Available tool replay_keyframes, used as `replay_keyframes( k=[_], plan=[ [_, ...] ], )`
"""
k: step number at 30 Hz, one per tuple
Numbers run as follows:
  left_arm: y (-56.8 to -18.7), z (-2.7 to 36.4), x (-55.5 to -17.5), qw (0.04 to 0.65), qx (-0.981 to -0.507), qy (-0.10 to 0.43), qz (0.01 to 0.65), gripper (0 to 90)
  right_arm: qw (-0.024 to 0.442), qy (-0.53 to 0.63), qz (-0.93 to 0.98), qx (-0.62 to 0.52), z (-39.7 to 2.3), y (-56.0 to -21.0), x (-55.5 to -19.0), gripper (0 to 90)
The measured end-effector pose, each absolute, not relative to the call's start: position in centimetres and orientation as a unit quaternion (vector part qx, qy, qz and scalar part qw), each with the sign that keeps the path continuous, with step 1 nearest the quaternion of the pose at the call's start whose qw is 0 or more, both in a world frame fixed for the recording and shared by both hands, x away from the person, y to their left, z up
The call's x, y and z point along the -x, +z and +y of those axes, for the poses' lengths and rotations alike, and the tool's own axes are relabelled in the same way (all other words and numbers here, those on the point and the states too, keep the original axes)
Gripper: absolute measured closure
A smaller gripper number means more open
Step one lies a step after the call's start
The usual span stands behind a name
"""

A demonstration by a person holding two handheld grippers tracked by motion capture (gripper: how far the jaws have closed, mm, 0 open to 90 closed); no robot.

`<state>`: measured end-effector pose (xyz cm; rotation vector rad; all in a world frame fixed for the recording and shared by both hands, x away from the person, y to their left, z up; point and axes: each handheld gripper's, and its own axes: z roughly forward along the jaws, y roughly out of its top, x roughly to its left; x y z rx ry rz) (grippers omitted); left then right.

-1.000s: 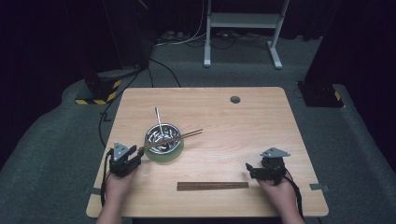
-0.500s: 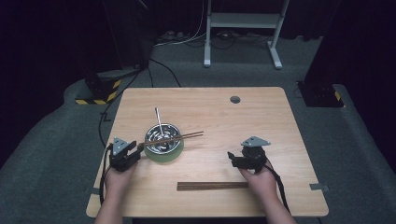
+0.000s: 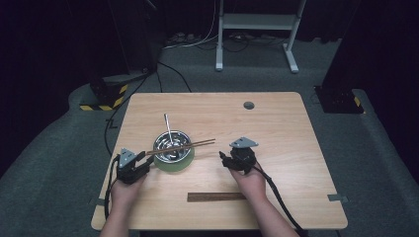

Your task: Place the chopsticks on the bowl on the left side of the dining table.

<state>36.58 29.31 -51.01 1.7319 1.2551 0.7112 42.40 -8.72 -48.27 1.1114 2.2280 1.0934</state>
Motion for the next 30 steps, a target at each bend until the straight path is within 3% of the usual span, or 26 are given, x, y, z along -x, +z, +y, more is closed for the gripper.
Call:
replay_keyframes(
  k=[5, 18, 30],
  plan=[
    [-50.9, 29.6, -36.6, 0.433, -0.687, 0.287, 0.508, 56.8, 0.199, 0.391, 0.807, -0.394, -6.9, -48.4, -43.6, 29.7],
    [-51.1, 29.4, -37.2, 0.43, -0.686, 0.288, 0.512, 59.1, 0.206, 0.392, 0.818, -0.368, -3.7, -48.7, -45.7, 33.0],
    [-51.0, 29.2, -37.7, 0.433, -0.687, 0.284, 0.509, 58.8, 0.199, 0.398, 0.818, -0.365, -3.1, -49.1, -45.3, 36.2]
  ],
)
